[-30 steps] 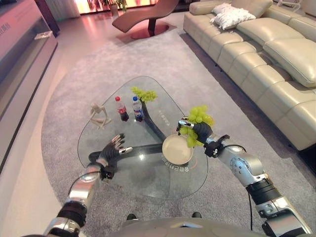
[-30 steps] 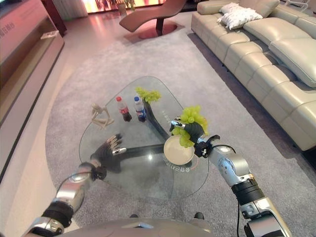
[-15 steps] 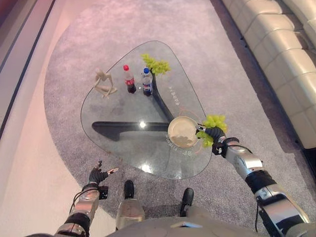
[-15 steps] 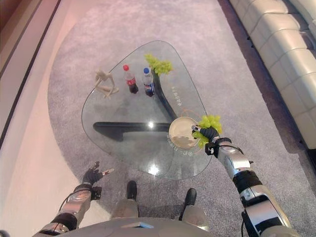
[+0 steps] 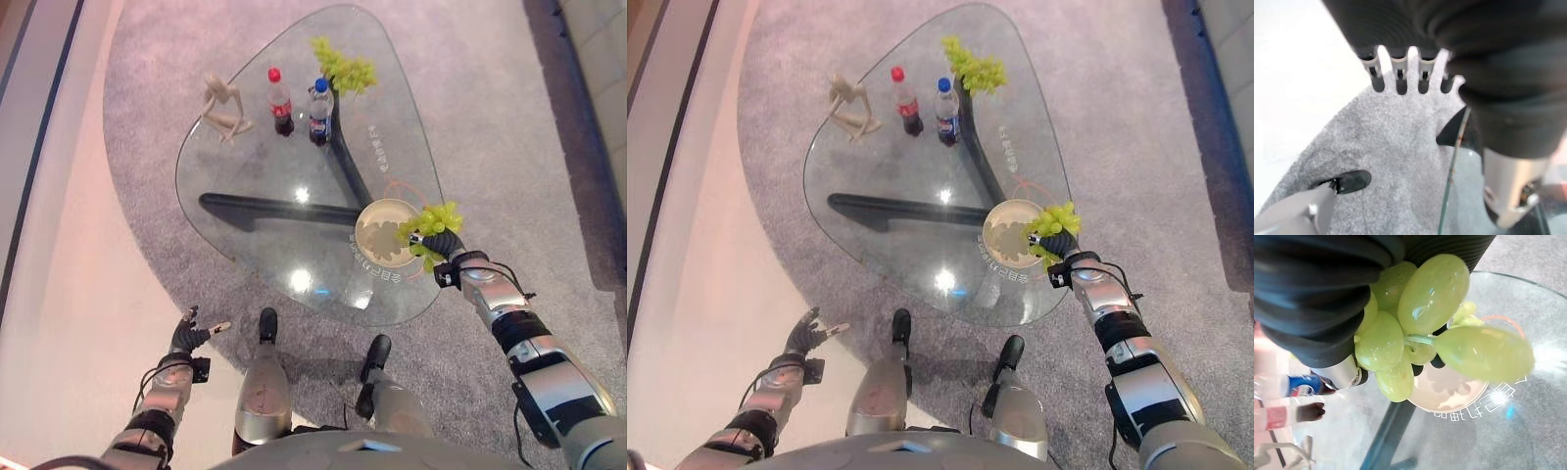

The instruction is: Pick up fruits into the plate

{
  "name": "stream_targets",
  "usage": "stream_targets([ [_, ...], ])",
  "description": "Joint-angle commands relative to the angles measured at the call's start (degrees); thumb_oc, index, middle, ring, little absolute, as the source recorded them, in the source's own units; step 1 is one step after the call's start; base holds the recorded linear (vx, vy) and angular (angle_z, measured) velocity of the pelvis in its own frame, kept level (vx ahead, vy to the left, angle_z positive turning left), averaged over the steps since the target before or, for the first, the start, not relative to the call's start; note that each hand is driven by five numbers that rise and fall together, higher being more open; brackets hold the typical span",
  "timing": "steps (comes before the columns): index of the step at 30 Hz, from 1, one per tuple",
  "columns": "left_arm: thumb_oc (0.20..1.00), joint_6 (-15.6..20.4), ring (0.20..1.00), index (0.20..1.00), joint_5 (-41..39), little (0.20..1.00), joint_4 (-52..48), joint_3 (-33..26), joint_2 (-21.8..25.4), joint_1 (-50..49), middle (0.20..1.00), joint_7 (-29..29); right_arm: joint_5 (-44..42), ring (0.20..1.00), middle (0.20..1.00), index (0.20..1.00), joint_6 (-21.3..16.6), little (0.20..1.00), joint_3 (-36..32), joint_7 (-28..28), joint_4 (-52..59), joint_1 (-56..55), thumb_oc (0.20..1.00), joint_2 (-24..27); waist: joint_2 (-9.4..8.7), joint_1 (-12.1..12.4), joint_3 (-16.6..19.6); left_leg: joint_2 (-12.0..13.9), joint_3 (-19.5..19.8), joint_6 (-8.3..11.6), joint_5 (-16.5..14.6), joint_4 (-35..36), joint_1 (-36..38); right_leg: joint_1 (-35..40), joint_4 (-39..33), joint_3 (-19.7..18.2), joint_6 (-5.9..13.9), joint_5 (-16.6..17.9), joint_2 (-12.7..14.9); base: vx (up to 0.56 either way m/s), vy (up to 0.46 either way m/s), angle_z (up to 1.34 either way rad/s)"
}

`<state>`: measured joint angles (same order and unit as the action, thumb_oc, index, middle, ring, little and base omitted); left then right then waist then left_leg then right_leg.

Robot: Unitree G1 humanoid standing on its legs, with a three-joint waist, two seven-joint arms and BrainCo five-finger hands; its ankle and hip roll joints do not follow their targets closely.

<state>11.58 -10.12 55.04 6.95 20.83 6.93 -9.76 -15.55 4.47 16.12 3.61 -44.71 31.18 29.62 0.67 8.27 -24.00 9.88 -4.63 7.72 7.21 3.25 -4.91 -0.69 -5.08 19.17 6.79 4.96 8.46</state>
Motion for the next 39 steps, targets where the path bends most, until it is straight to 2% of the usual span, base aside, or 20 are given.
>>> stream_targets([
  [1, 1.0, 2.42, 1.0, 1.0, -1.47, 1.0, 1.15, 1.82, 2.44, 1.96, 1.0, -1.5, 0.85, 0.2, 0.2, 0.2, -4.5, 0.2, 0.72, -2.21, -0.25, 5.51, 0.2, 3.71, -1.23, 0.94, -0.61, -5.01, 1.18, -3.43, -5.11, -3.82, -4.51, -4.86, 11.37, -0.31, -1.45, -7.07, 1.06, -0.02, -0.033, 0.11],
  [8, 1.0, 3.33, 1.0, 1.0, -4.1, 1.0, -1.14, 3.98, 2.94, 3.63, 1.0, -2.01, 2.41, 0.2, 0.2, 0.2, -4.29, 0.2, 1.14, -3.24, -7.7, 12.21, 0.2, 6.54, 0.95, 2.68, -5.05, -7.1, 2.99, -3.74, -4.87, -8.22, -10.49, -10.25, 16.37, 0.65, -2.41, -7.97, 1.13, -0.04, -0.006, 0.12],
  [14, 1.0, 4.21, 1.0, 1.0, -5.82, 1.0, -3.38, 5.58, 3.08, 2.98, 1.0, -1.78, 6.66, 0.2, 0.2, 0.2, -1.8, 0.2, 3.23, -1.57, -14.2, 16.6, 0.2, 9.8, 3.28, 4.34, -5.79, -9.03, 4.51, -4.42, -5.04, -12.86, -18.14, -18.48, 23.7, 1.71, -3.09, -9.57, 2.68, -0.01, 0.007, 0.12],
  [21, 1.0, 4.16, 1.0, 1.0, -5.67, 1.0, -6.07, 7.47, 4.11, 2.35, 1.0, -2.14, 22.31, 0.2, 0.2, 0.2, 6.88, 0.2, 9.33, 0.36, -21.13, 21.76, 0.2, 12.9, 4.11, 6.49, -5.79, -10.37, 5.81, -5.74, -4.56, -15.67, -25.43, -26.26, 28.69, 2.83, -3.21, -9.88, 4.11, -0.01, -0.035, 0.18],
  [22, 1.0, 4.03, 1.0, 1.0, -5.97, 1.0, -7.42, 8.16, 4.6, 2.22, 1.0, -2.23, 25.12, 0.2, 0.2, 0.2, 9.72, 0.2, 11.55, 1.51, -22.96, 22.72, 0.2, 13.33, 4.27, 6.99, -5.79, -10.36, 5.92, -5.94, -4.28, -15.55, -26.25, -27.26, 28.97, 3.21, -3.11, -9.65, 4.4, -0.03, -0.054, 0.08],
  [26, 1.0, 4.36, 1.0, 1.0, -6.44, 1.0, -9.08, 8.78, 5.39, 2.25, 1.0, -2.22, 28.39, 0.2, 0.2, 0.2, 15.82, 0.2, 13.46, 2.59, -25.32, 24.21, 0.2, 13.41, 4.56, 7.43, -5.79, -10.19, 5.92, -6.06, -4.02, -15.13, -26.76, -27.94, 28.89, 3.68, -2.98, -9.27, 4.56, -0.02, -0.04, 0.09],
  [27, 1.0, 4.39, 1.0, 1.0, -6.47, 1.0, -9.38, 8.83, 5.38, 2.36, 1.0, -2.27, 29.22, 0.489, 0.489, 0.489, 17.28, 0.489, 13.43, 1.84, -25.98, 24.42, 0.489, 13.27, 4.6, 7.49, -5.79, -10.13, 5.87, -6.09, -4.0, -14.94, -26.65, -27.87, 28.75, 3.76, -2.94, -9.19, 4.57, -0.01, -0.028, 0.05],
  [28, 1.0, 4.27, 1.0, 1.0, -6.5, 1.0, -9.71, 8.94, 5.41, 2.36, 1.0, -2.38, 29.63, 1.0, 1.0, 1.0, 17.76, 1.0, 13.33, 1.12, -26.44, 24.45, 1.0, 13.29, 4.61, 7.51, -5.79, -10.09, 5.81, -6.09, -3.99, -14.82, -26.55, -27.78, 28.6, 3.79, -2.89, -9.13, 4.56, 0.0, 0.0, 0.0],
  [34, 1.0, 3.98, 1.0, 1.0, -7.31, 1.0, -11.5, 9.29, 5.68, 2.2, 1.0, -2.2, 39.69, 1.0, 1.0, 1.0, 22.43, 1.0, 13.45, -0.48, -29.2, 24.7, 1.0, 14.11, 5.26, 7.42, -5.79, -10.06, 5.19, -6.2, -3.7, -14.02, -25.7, -27.17, 27.68, 3.76, -2.63, -8.65, 4.59, 0.0, 0.0, 0.0],
  [36, 1.0, 3.44, 1.0, 1.0, -7.65, 1.0, -11.88, 9.51, 5.72, 1.99, 1.0, -1.74, 47.79, 1.0, 1.0, 1.0, 25.05, 1.0, 15.1, 1.31, -30.68, 24.74, 1.0, 14.61, 5.72, 7.3, -5.79, -9.97, 4.83, -6.22, -3.73, -13.7, -24.72, -26.57, 27.51, 3.7, -2.51, -8.51, 4.73, 0.0, 0.0, 0.0],
  [39, 1.0, 2.9, 1.0, 1.0, -7.67, 1.0, -11.77, 9.55, 5.84, 1.95, 1.0, -1.58, 51.57, 1.0, 1.0, 1.0, 25.48, 1.0, 16.59, 0.87, -32.06, 24.4, 1.0, 15.09, 5.77, 7.18, -5.79, -9.81, 4.5, -6.25, -3.78, -13.19, -23.51, -25.6, 26.85, 3.66, -2.39, -8.3, 4.69, 0.0, 0.004, -0.01],
])
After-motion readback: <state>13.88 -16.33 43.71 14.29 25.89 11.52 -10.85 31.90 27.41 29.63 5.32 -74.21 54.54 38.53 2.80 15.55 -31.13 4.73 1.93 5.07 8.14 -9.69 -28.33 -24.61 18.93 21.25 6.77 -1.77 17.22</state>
